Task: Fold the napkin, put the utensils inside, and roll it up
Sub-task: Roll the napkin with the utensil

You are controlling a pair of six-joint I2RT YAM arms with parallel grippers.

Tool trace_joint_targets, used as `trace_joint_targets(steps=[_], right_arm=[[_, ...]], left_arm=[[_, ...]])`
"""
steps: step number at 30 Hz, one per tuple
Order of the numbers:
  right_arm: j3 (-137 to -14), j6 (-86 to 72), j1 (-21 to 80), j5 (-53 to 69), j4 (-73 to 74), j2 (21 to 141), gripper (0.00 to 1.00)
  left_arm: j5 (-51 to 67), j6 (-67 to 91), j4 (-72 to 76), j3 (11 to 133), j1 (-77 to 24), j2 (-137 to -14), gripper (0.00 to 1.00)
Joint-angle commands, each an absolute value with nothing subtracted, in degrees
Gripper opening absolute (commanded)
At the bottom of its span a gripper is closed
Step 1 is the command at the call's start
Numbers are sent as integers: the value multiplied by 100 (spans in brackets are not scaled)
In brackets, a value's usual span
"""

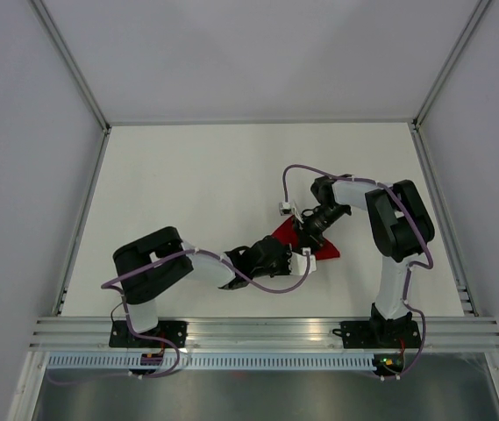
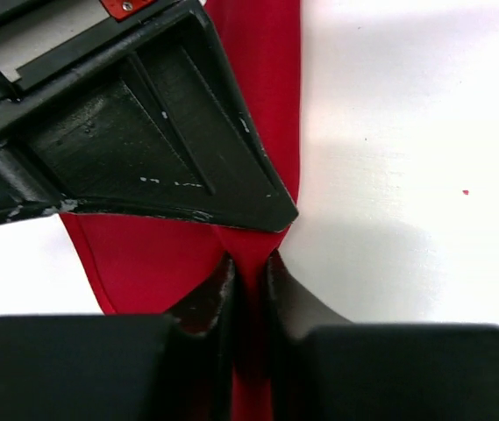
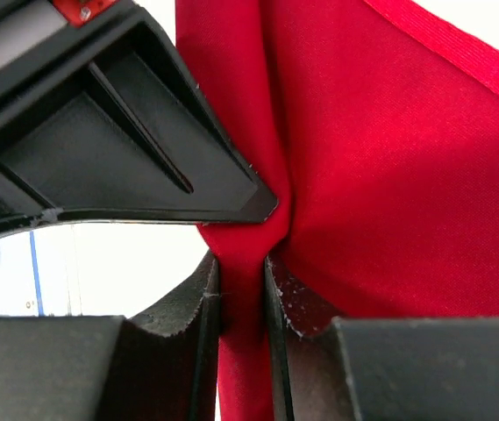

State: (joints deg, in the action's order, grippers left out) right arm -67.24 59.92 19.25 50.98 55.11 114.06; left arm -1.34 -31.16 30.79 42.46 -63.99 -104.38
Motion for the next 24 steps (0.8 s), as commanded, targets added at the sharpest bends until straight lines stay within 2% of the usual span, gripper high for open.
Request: trace_joint_targets(steps=[1,3,4,6,7,10,16,24], right_arm=[[-6548,6407,1942,4140,5256,11760,13],[-6513,6320,1942,4140,5151,11690,16],[-6487,6267,1934,4140,5081,11637,23],[-6337,6153,1942,4131,4809,11419,31],[-6285,6039,1925,4131,4721,11321,39],[-6074,5837,1907,4184,4474,10830,47],[-5564,5248,1723,4113,3658,9599,55],[-4677,4650,1433,3876,2577,7992,60]], left_arm=[[193,-2796,2136,4394,-6302,-10687,13],[333,-2506,1952,4482,-6302,-10731,6],[412,-2400,1855,4535,-6284,-10740,2],[570,-2058,1968,4492,-6267,-10714,2],[667,-1952,2038,4404,-6258,-10714,2],[1027,-1495,2180,4333,-6179,-10731,2],[1748,-749,2162,4368,-5854,-10810,2],[2715,-123,1813,4534,-5335,-10907,2]])
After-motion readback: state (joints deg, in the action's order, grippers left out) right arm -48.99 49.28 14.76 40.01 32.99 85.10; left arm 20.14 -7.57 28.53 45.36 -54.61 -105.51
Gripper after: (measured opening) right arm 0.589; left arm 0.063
